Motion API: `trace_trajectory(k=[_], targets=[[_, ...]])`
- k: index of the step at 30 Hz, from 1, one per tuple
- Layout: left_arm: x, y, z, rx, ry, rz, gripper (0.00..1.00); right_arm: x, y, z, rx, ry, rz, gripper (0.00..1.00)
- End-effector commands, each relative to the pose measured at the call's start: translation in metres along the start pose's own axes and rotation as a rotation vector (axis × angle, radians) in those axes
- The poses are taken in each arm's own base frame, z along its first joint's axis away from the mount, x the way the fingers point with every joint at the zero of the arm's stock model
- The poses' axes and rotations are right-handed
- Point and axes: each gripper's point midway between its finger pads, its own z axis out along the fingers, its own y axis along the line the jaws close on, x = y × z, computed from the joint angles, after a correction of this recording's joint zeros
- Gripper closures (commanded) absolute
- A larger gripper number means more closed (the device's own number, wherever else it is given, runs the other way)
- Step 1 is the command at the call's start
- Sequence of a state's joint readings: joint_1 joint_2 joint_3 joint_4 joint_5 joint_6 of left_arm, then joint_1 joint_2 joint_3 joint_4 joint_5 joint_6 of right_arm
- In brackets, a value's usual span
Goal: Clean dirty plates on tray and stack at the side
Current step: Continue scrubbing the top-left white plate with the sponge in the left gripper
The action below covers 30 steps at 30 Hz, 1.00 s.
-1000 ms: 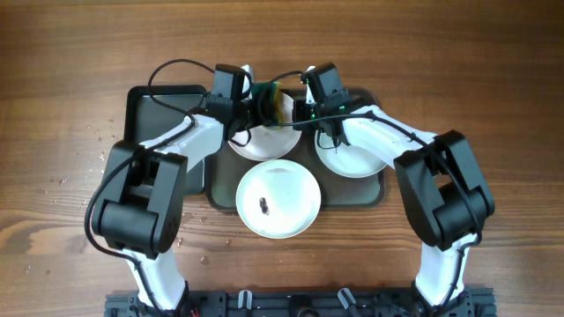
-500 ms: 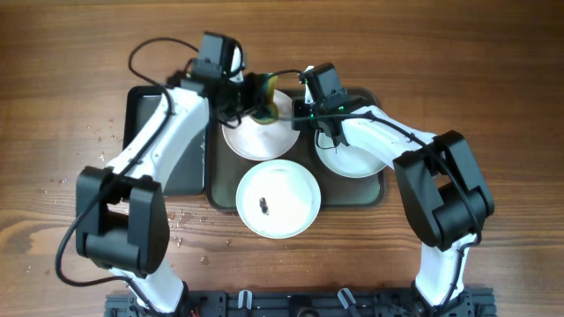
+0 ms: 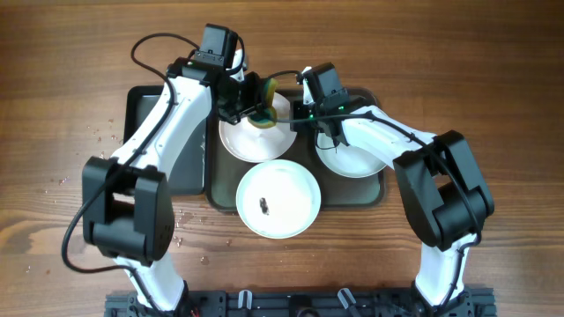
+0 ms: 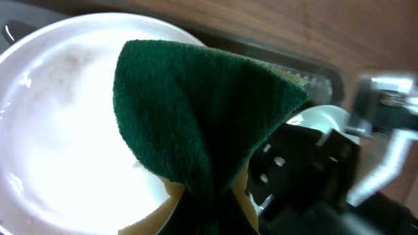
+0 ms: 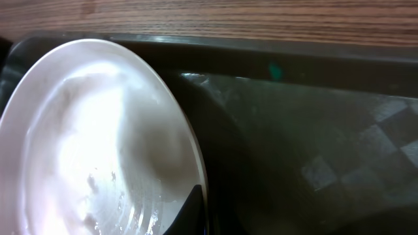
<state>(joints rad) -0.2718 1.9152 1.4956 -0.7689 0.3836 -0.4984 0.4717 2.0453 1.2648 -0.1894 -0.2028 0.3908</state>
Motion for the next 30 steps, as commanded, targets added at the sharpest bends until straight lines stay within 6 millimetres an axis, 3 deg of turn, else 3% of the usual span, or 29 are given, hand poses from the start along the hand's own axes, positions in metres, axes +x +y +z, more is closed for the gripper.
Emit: trace_trajectory(k=[1,8,18,24,30], targets=[[-0.008,-0.003,0.011,0.016,-0.007,0.03,0.96,0.007,0.005,0.006,-0.037,0.027,-0.022,0.96],[-0.002,0.0,0.027,0.002,0.025,0.026,0.96,0.006,0.006,0.006,-0.038,0.025,-0.023,0.96],[0.02,0.001,0.068,-0.027,0.104,0.051,0.96,0.006,0.006,0.006,-0.038,0.023,-0.026,0.95],[0.024,0.018,0.087,-0.074,0.132,0.034,0.96,0.005,0.006,0.006,-0.038,0.021,-0.026,0.96],[0.019,0.052,0.08,-0.219,0.109,0.008,0.96,0.005,0.005,0.006,-0.034,0.019,-0.026,0.96]])
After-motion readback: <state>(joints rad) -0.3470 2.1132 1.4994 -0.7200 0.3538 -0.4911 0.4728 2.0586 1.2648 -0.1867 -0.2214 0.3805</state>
